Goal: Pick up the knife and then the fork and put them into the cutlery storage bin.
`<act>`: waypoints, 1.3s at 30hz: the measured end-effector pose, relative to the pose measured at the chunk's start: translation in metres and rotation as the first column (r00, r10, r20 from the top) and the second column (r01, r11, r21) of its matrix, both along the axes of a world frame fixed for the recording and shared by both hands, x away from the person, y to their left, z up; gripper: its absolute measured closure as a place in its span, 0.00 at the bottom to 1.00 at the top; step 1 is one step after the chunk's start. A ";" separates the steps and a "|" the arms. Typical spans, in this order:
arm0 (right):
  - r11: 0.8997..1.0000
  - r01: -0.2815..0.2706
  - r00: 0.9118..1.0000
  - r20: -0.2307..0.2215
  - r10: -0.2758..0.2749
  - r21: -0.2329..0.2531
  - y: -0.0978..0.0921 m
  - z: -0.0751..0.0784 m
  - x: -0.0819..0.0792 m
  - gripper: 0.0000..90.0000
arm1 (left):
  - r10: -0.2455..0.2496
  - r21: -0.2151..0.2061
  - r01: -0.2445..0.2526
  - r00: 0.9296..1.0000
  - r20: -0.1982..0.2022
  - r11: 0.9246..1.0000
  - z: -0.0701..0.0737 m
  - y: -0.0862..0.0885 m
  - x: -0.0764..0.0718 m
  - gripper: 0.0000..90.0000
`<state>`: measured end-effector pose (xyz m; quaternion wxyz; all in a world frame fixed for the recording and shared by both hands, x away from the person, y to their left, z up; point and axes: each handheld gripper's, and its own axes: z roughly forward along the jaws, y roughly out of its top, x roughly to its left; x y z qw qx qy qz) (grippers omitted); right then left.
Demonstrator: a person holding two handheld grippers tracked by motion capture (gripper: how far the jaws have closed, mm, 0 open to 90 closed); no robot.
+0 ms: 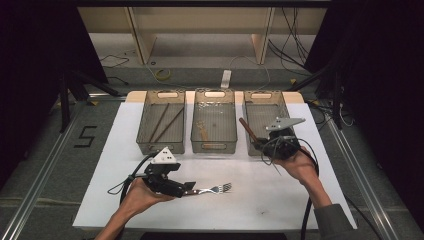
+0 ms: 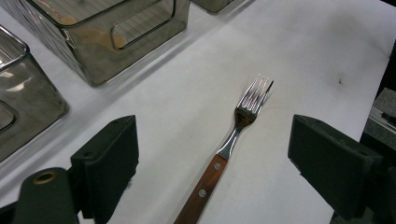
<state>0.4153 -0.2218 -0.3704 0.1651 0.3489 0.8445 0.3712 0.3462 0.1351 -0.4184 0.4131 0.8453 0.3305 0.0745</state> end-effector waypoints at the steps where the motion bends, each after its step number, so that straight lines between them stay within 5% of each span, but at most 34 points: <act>1: 1.000 0.011 1.000 -0.004 -0.011 0.010 0.000 0.002 0.004 0.86 | 0.004 -0.004 -0.004 1.000 0.002 1.000 0.000 0.000 0.000 0.17; 19: 0.982 0.175 0.984 -0.059 -0.170 0.077 -0.004 0.020 0.076 0.86 | 0.023 -0.033 -0.023 0.999 0.025 0.999 -0.004 0.009 -0.007 0.17; 28: 0.962 0.249 0.967 -0.090 -0.240 0.108 -0.001 0.021 0.100 0.86 | 0.029 -0.006 -0.029 0.999 0.030 1.000 -0.005 0.009 -0.007 0.17; 39: 0.939 0.330 0.940 -0.127 -0.317 0.099 -0.001 0.004 0.123 0.86 | 0.027 0.001 -0.027 0.999 0.040 1.000 -0.003 0.010 -0.007 0.17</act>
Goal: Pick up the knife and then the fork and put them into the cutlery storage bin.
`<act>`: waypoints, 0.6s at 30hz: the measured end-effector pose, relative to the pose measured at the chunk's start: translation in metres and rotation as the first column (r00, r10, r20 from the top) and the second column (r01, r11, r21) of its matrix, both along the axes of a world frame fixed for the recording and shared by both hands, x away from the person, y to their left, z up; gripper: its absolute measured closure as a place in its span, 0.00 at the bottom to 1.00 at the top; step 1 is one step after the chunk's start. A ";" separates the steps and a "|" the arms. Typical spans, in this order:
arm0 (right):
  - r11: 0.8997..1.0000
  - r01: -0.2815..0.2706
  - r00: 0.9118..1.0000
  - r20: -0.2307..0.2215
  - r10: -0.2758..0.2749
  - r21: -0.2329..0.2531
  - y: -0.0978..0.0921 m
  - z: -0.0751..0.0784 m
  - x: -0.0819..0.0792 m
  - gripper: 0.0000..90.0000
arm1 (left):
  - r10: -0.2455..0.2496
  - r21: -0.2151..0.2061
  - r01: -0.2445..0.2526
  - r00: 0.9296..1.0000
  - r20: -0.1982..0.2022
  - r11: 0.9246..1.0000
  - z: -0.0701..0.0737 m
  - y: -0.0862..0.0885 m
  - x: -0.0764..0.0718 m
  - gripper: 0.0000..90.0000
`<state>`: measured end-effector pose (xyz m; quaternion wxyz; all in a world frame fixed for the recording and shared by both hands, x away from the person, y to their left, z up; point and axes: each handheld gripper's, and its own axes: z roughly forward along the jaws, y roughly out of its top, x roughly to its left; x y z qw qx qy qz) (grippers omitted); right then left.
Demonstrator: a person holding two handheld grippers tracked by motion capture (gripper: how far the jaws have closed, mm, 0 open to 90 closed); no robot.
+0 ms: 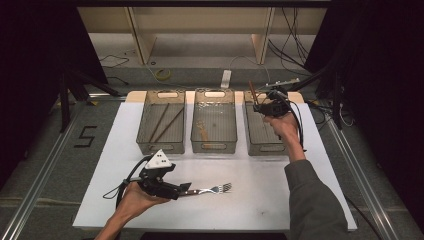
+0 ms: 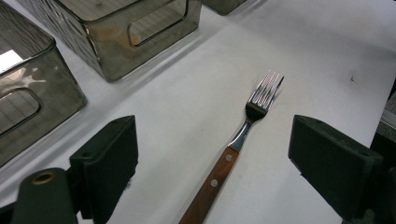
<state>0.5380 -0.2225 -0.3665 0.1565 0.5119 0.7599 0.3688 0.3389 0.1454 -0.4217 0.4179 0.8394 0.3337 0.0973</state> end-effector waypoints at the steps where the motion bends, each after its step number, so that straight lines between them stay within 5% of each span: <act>1: 1.000 0.004 1.000 -0.001 -0.004 -0.004 0.000 -0.001 0.002 0.86 | 0.000 0.000 0.000 1.000 0.002 1.000 0.000 0.000 0.000 0.17; 18: 0.998 0.067 0.997 -0.049 -0.067 -0.003 -0.001 -0.020 0.015 0.86 | -0.004 0.001 0.004 1.000 -0.004 1.000 -0.001 0.000 0.001 0.17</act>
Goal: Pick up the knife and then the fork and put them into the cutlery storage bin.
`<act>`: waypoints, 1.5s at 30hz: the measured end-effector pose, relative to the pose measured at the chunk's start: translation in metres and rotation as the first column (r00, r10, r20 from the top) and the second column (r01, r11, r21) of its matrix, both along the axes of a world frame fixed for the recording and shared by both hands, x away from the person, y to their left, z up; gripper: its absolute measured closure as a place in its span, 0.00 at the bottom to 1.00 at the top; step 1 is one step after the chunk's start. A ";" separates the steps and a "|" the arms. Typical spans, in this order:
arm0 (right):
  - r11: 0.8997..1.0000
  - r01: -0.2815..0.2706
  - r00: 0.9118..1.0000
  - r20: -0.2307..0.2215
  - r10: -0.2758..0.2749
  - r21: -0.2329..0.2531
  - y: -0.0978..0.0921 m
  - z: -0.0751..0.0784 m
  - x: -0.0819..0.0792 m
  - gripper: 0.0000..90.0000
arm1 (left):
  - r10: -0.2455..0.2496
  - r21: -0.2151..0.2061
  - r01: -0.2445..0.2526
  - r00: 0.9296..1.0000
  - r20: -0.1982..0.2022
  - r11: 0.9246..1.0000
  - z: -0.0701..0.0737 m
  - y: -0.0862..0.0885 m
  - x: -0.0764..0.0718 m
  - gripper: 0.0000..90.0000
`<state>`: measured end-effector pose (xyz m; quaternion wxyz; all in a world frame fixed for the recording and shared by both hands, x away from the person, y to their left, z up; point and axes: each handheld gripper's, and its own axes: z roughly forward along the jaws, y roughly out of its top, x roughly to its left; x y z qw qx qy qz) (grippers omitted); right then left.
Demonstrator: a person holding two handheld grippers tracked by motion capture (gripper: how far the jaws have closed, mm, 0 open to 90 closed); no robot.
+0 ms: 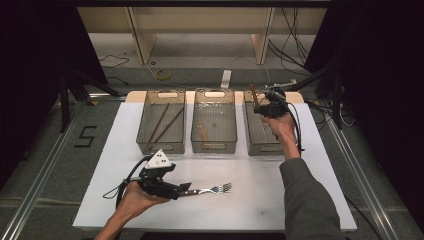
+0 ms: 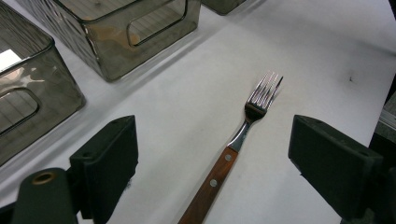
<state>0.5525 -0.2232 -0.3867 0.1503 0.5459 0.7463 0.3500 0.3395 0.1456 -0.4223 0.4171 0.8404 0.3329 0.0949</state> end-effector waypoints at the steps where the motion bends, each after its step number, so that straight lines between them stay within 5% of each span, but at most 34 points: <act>1: 1.000 0.003 1.000 -0.006 -0.003 -0.005 0.001 -0.001 0.000 0.86 | 0.000 0.000 0.000 1.000 0.001 1.000 0.000 0.000 0.000 0.17; 7: 0.999 0.030 0.999 -0.031 -0.031 -0.026 0.004 -0.009 0.002 0.83 | 0.002 0.000 -0.002 1.000 0.001 1.000 0.000 0.000 0.000 0.17; 10: 0.999 0.030 0.998 -0.048 -0.031 -0.016 0.007 -0.008 0.002 0.63 | 0.002 -0.002 -0.002 1.000 0.001 1.000 0.000 0.000 0.000 0.17; 14: 1.000 0.012 1.000 -0.024 -0.012 -0.010 0.008 -0.001 -0.002 0.56 | 0.003 0.003 -0.003 1.000 -0.001 1.000 0.000 -0.001 0.000 0.17; 23: 0.993 -0.116 0.993 0.031 0.116 -0.008 0.009 0.017 -0.023 0.45 | 0.002 0.026 -0.001 1.000 -0.024 1.000 -0.003 -0.001 0.003 0.17; 27: 0.980 -0.197 0.979 0.052 0.197 -0.009 0.013 0.027 -0.040 0.40 | 0.001 0.045 0.001 0.999 -0.036 0.999 -0.004 -0.002 0.003 0.17; 33: 0.940 -0.339 0.937 0.080 0.340 -0.033 0.028 0.031 -0.080 0.38 | -0.004 0.065 0.007 0.999 -0.051 0.998 -0.005 -0.002 0.005 0.18; 39: 0.921 -0.386 0.915 0.100 0.390 -0.062 0.035 0.026 -0.109 0.36 | -0.018 0.098 0.025 0.998 -0.063 0.995 -0.008 -0.004 0.006 0.18; 45: 0.911 -0.412 0.902 0.127 0.412 -0.031 0.031 0.021 -0.134 0.35 | -0.018 0.132 0.028 0.997 -0.074 0.991 -0.010 -0.005 0.008 0.19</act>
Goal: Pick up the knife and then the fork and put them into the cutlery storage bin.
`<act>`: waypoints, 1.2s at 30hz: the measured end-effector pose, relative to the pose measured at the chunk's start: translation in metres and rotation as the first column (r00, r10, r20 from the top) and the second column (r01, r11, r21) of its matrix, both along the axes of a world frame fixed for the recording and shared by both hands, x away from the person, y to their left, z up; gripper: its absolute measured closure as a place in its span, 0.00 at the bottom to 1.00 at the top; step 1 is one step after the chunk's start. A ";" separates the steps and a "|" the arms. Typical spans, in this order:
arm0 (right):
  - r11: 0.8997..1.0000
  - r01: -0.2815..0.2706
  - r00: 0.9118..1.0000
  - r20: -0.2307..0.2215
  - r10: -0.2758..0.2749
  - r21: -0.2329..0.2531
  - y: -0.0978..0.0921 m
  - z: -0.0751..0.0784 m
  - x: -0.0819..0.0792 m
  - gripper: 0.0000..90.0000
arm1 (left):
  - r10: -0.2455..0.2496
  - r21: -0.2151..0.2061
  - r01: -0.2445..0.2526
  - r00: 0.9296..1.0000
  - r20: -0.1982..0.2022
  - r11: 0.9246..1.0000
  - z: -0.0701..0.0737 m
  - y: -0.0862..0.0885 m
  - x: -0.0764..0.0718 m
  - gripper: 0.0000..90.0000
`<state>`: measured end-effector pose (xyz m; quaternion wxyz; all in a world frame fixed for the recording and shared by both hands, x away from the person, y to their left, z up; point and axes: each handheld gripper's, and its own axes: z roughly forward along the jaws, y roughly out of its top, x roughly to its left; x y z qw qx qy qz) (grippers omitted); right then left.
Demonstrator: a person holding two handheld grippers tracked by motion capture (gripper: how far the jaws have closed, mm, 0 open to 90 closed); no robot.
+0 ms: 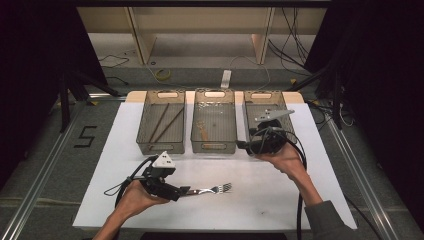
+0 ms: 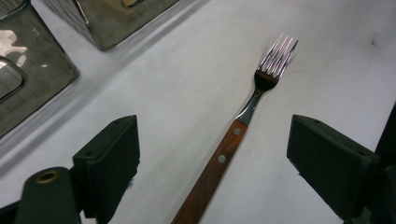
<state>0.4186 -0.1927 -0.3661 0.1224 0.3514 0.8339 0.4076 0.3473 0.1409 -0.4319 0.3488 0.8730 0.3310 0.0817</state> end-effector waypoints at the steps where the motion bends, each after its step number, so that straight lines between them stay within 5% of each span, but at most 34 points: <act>1: 1.000 -0.006 1.000 -0.002 0.006 0.003 -0.001 -0.002 -0.004 0.34 | -0.005 0.015 0.005 1.000 -0.008 1.000 -0.001 -0.001 0.000 0.19; 17: 0.999 -0.032 0.998 -0.044 0.034 0.032 -0.018 -0.043 -0.052 0.34 | -0.064 0.169 0.077 0.995 -0.083 0.983 -0.010 -0.016 0.006 0.25; 36: 0.995 -0.075 0.996 -0.043 0.078 0.064 -0.015 -0.055 -0.070 0.32 | -0.075 0.266 0.124 0.979 -0.188 0.956 -0.015 -0.023 0.017 0.41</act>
